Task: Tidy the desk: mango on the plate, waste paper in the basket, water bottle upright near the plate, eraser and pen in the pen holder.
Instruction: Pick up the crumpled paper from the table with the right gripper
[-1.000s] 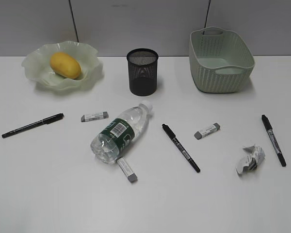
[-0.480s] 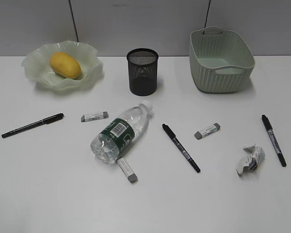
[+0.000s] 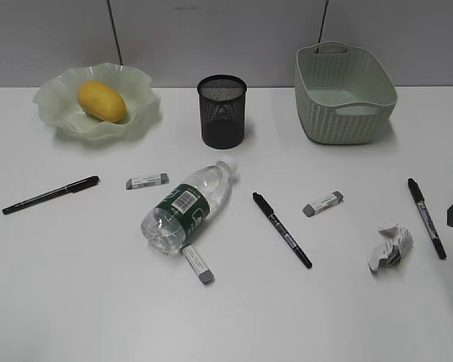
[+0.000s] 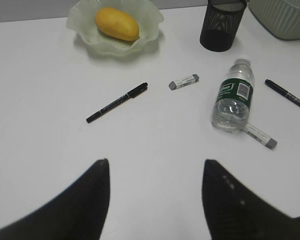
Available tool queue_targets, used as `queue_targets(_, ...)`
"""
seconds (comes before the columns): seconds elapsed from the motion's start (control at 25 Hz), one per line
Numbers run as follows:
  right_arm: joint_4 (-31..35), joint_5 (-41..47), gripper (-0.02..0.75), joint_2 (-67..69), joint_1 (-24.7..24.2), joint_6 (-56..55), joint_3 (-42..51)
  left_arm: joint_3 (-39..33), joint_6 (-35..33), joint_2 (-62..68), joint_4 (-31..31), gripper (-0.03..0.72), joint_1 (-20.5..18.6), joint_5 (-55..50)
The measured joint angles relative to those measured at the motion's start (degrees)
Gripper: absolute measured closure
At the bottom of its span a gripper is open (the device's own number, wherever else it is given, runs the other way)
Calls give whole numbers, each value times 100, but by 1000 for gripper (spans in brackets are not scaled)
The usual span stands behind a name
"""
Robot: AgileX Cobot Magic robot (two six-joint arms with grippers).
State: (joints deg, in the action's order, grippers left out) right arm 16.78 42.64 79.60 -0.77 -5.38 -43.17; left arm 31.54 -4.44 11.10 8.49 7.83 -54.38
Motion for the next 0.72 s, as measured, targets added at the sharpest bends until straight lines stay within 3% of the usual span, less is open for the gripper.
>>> queue_targets(0.16,41,-176,350,462,443,-65,-112,0,0,0,0,243,0,0)
queue_targets(0.28,77,-561,286,704,737,-289,-120,0,0,0,0,243,0,0)
queue_targets(0.44,89,-852,219,1106,826,-449,-125,0,0,0,0,243,0,0)
queue_targets(0.72,142,-1367,215,1938,837,-482,-156,0,0,0,0,243,0,0)
